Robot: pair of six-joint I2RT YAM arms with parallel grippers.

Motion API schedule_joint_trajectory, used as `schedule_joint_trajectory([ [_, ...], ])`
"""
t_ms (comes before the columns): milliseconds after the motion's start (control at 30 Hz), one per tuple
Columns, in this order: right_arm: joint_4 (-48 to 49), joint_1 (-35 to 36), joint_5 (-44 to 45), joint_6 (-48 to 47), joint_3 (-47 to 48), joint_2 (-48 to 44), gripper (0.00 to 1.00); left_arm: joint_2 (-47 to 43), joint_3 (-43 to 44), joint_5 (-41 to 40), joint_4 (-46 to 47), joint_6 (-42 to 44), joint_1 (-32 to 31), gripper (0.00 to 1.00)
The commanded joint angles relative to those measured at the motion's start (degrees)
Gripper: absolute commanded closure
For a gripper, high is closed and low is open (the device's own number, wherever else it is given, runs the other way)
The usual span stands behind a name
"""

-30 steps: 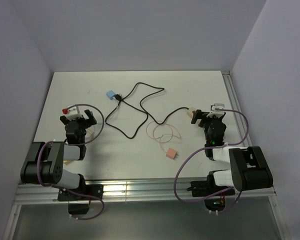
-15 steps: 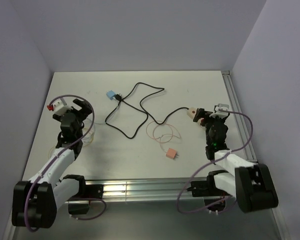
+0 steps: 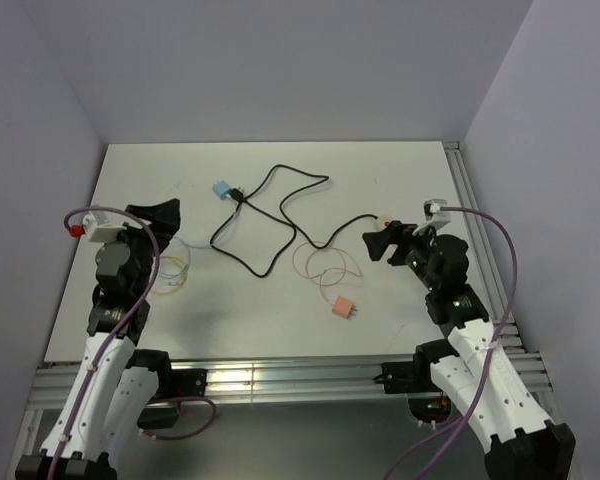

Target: Insert the plug

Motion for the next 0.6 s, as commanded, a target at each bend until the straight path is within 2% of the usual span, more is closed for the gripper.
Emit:
schedule_joint_trajectory([
  [0, -14.9, 1.6, -13.1, 1.5, 3.1, 4.3, 0.11, -3.0, -1.8, 5.7, -5.1, -7.4, -0.1, 0.01],
  [33, -18.9, 2.5, -13.3, 1.0, 4.6, 5.4, 0.14, -3.1, -1.7, 8.0, -5.1, -6.6, -0.1, 0.01],
  [100, -20.6, 5.6, -11.6, 2.1, 5.8, 8.4, 0.14, -2.1, -1.4, 16.5, -4.5, -5.2, -0.1, 0.07],
  [167, -24.2, 12.7, -6.1, 2.9, 9.0, 12.8, 0.13, -0.6, -1.0, 23.8, -4.0, -4.3, -0.1, 0.12],
  [200, -26.3, 14.8, -3.7, 3.2, 10.4, 14.6, 0.12, -0.2, -1.0, 25.7, -3.9, -4.1, -0.1, 0.17],
  [300, -31.3, 20.7, 0.8, 3.4, 14.6, 20.3, 0.07, 0.1, -1.7, 31.5, -1.9, -4.0, -0.2, 0.21],
  [433, -31.4, 23.8, 0.8, 3.2, 15.2, 25.5, 0.05, -0.8, -1.6, 33.5, -2.5, -1.7, -0.2, 0.19],
  [567, -33.5, 27.0, 5.2, 1.8, 16.5, 31.9, 0.05, -0.6, -0.9, 36.4, -3.3, -0.6, -0.3, 0.17],
])
